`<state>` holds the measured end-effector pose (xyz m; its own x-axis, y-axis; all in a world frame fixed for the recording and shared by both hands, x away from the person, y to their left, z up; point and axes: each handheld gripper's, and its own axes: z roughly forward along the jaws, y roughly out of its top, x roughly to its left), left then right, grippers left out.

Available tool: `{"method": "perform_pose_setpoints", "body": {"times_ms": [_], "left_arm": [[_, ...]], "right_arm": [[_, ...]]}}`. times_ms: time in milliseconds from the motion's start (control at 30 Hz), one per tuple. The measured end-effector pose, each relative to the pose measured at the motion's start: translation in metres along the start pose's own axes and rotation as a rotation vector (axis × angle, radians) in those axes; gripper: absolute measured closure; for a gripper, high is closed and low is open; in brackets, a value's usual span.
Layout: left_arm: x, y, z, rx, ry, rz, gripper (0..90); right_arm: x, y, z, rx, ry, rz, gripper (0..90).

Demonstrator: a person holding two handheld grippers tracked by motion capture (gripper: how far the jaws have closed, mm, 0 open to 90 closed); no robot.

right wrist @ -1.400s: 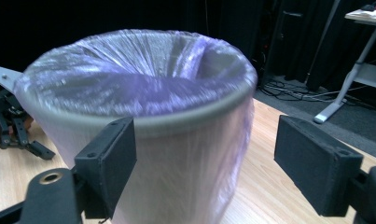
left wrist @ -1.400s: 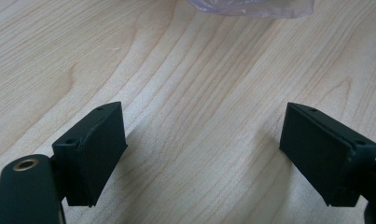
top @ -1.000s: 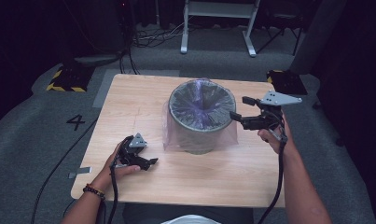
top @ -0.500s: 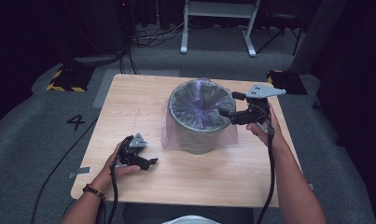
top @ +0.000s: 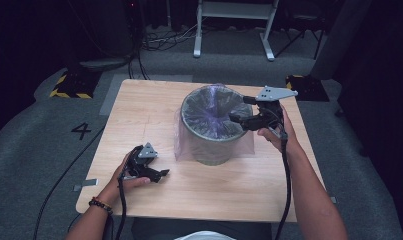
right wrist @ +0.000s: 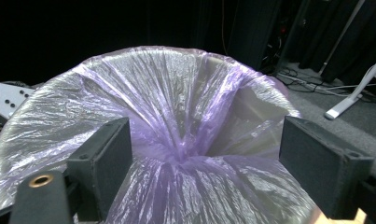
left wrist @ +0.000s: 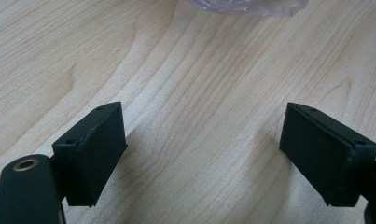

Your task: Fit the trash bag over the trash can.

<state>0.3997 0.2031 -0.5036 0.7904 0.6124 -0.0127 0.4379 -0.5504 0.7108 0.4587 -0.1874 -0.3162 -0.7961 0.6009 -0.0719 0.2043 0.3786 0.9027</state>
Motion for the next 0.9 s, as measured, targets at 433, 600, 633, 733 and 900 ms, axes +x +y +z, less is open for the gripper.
{"method": "perform_pose_setpoints", "body": {"times_ms": [433,600,633,733,900], "left_arm": [[0.0,0.0,0.0,-0.001,0.0,-0.001,14.2],[0.0,0.0,0.0,0.0,0.0,0.0,14.2],[0.0,0.0,0.0,-0.001,0.0,-0.001,14.2],[0.0,0.0,0.0,0.0,0.0,0.0,14.2],[0.0,0.0,0.0,0.0,0.0,0.0,14.2]], "right_arm": [[0.002,0.005,0.016,0.058,0.021,-0.004,20.1],[0.003,0.008,0.021,0.077,0.038,-0.002,20.8],[0.003,0.008,0.022,0.08,0.04,-0.003,20.8],[0.003,0.009,0.024,0.083,0.038,-0.005,20.6],[0.006,0.011,0.03,0.109,0.044,-0.017,19.9]]}}
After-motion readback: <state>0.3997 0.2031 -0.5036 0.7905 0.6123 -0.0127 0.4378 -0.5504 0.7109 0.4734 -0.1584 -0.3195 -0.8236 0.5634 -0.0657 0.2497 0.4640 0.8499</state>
